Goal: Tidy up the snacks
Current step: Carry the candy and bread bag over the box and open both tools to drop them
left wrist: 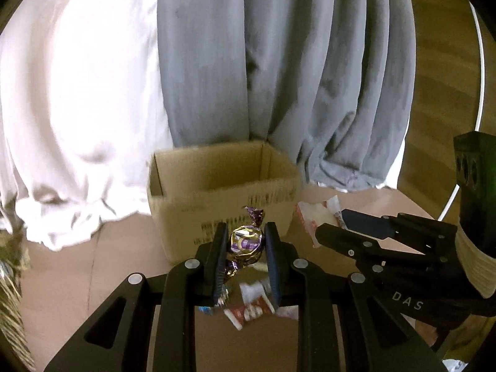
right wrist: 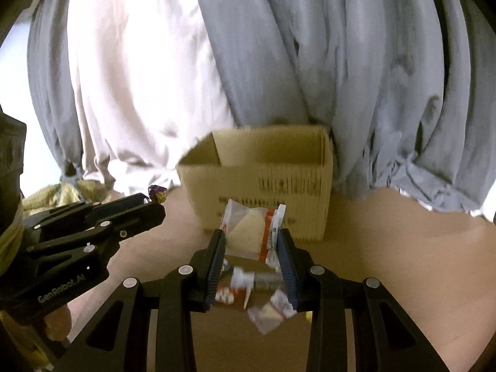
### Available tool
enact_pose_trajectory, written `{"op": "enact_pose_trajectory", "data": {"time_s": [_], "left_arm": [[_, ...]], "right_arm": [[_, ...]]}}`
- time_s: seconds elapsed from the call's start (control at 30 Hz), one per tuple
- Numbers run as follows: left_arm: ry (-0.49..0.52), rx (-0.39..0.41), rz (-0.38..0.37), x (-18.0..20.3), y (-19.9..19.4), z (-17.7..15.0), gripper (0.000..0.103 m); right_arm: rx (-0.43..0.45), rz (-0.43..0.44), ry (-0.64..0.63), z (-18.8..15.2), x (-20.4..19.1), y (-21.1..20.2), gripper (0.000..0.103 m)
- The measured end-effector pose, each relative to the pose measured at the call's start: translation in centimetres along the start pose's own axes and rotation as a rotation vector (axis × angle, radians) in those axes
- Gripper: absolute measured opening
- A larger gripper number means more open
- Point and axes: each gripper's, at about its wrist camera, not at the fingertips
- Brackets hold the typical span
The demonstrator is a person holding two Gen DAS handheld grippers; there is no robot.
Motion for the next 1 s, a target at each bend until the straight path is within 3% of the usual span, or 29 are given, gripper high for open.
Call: {"op": "enact_pose_trajectory", "data": {"time_s": [0.6, 0.8, 1.0], "left_arm": [[0.081, 0.164, 0.074, -1.4, 0.5, 7.7, 0.024], [0.082, 0.144, 0.088, -2.3, 2.6, 9.7, 0.024], [0.055, 0.076, 0.075, -4.1, 6.3, 10.5, 0.024]], "right_arm": [[0.155, 0.038, -0.022, 7.6, -0.1, 0.7, 0.036], [0.140, 0.051, -0.021, 9.8, 0.2, 2.7, 0.036], [0.103, 0.033, -0.029, 11.3, 0.6, 5.3, 0.036]]}}
Point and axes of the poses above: each gripper's, at about its wrist camera, not at the fingertips, and y roughly the way its jaws point, x to its right, z to its top, and after that the axes turned 3 degrees about y, right-handed
